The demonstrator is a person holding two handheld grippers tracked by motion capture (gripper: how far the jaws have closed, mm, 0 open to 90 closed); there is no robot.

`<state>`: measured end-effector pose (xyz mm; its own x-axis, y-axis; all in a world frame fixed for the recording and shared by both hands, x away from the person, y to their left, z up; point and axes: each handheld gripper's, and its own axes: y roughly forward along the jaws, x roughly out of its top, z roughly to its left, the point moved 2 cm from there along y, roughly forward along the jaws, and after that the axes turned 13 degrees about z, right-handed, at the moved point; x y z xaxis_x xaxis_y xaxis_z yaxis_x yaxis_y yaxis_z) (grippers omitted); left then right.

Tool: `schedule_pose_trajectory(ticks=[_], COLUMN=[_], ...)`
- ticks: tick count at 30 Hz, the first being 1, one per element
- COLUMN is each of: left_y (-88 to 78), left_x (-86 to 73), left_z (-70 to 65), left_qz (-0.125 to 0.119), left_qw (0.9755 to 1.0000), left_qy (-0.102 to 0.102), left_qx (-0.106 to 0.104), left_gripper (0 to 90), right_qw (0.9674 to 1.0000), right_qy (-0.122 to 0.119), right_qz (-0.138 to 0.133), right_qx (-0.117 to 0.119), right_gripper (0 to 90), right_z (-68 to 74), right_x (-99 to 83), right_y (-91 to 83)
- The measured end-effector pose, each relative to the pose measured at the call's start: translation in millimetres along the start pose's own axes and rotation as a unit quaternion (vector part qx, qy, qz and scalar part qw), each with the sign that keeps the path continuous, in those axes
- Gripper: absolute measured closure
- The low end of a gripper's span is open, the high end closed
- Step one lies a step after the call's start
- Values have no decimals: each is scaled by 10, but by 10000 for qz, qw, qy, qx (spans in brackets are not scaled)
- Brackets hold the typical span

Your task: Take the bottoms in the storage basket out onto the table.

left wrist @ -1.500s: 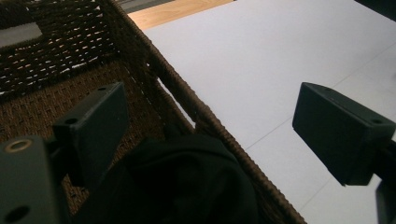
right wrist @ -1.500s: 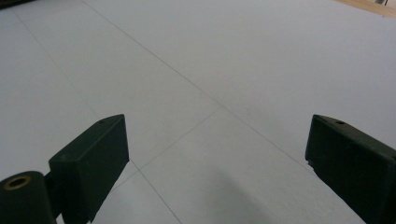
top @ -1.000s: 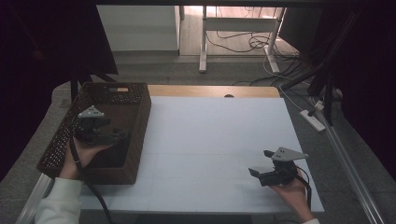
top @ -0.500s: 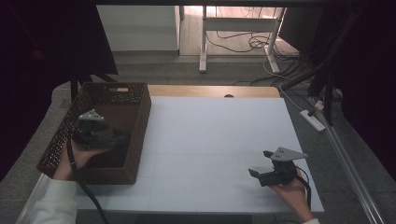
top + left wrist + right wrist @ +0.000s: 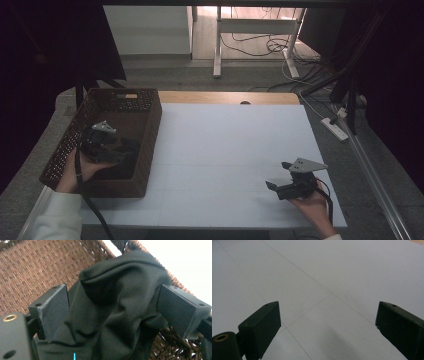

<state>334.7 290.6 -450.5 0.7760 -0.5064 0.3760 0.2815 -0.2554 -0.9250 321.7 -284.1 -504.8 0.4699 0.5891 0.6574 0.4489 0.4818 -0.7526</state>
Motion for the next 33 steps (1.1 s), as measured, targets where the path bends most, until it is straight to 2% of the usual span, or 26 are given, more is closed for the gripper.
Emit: schedule_pose_trajectory(ticks=[6, 10, 14, 16, 18, 23, 26, 27, 28, 29, 31, 33], left_y=[42, 101, 133, 151, 170, 252, 301, 321, 336, 363, 390, 393], left_x=[-1, 19, 36, 44, 52, 81, 94, 98, 101, 105, 111, 110], left_z=[33, 50, 41, 42, 44, 38, 37, 46, 51, 51, 51, 61], left_qz=[239, 447, 605, 676, 755, 1110, 1278, 1360, 1418, 1522, 1627, 1614], left_qw=[9997, 9989, 9979, 9974, 9967, 9929, 9902, 9883, 9869, 9848, 9827, 9830], left_qy=[1, 13, 153, 156, 194, 326, 385, 425, 445, 449, 485, 467], left_qx=[-3, -110, -195, -219, -246, -276, -415, -548, -631, -701, -732, -736], left_gripper=[119, 120, 136, 139, 146, 174, 241, 290, 389, 431, 515, 626], right_qw=[10000, 10000, 10000, 10000, 10000, 9999, 9999, 9999, 9999, 9999, 9999, 9999], right_qy=[-4, 0, -1, -10, -25, -18, -20, -18, -16, -18, -18, -20], right_qz=[13, 25, 56, 61, 88, 117, 126, 128, 134, 136, 141, 142], right_qx=[10, 18, 22, 37, 33, 39, 41, 41, 42, 42, 41, 40], right_gripper=[60, 60, 60, 60, 60, 60, 60, 60, 60, 60, 60, 60], right_z=[0, 0, 1, 4, 6, 4, 5, 4, 4, 4, 5, 6], right_x=[-1, -2, -3, -4, -4, -6, -7, -7, -8, -8, -9, -9], right_y=[5, 18, 22, 26, 28, 36, 38, 39, 41, 41, 41, 40])
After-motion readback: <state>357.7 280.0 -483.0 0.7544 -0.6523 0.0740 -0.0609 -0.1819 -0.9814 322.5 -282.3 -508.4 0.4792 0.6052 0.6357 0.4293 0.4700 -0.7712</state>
